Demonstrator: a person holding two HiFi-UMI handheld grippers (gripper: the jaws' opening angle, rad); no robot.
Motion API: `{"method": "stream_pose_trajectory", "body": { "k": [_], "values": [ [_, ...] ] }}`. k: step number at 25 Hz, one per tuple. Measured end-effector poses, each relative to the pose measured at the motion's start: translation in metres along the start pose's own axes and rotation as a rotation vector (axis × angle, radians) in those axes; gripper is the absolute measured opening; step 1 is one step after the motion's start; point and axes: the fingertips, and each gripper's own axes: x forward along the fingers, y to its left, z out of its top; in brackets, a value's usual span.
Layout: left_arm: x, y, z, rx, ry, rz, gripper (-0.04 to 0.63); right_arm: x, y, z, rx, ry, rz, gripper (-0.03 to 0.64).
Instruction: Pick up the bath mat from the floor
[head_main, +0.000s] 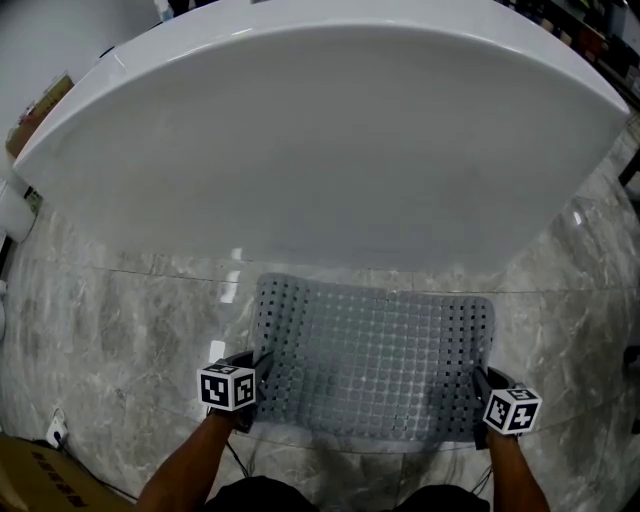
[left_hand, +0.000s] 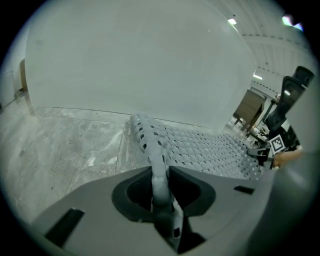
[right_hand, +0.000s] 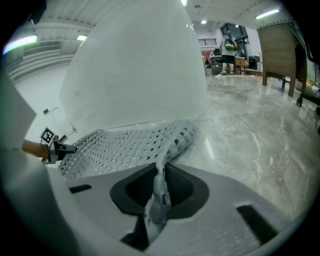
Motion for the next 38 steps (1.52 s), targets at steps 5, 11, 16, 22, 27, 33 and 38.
{"method": "stream_pose_trajectory", "body": {
  "k": [5,11,16,22,27,33,38],
  "values": [
    [-0.015,-0.016,0.011,-0.006,-0.031,-0.047,0.078,-0.023,0.019,0.016,0.009,-0.054,0.048,0.054],
    [-0.042,-0.031,0.041,0.019,-0.104,-0.052,0.075,-0.045,0.037,0.041,0.008,-0.108,0.108,0.052],
    [-0.062,-0.039,0.057,0.015,-0.147,-0.064,0.071,-0.06,0.055,0.063,0.013,-0.146,0.152,0.051],
    [-0.089,-0.035,0.072,0.003,-0.201,-0.063,0.069,-0.08,0.068,0.09,0.021,-0.193,0.182,0.049],
    [-0.118,-0.044,0.09,0.013,-0.254,-0.074,0.066,-0.103,0.079,0.113,0.029,-0.229,0.197,0.049],
    [-0.156,-0.06,0.114,0.027,-0.305,-0.082,0.063,-0.132,0.092,0.138,0.031,-0.255,0.202,0.049],
    [-0.193,-0.072,0.138,0.025,-0.345,-0.081,0.061,-0.164,0.103,0.165,0.028,-0.293,0.207,0.049]
  ]
}}
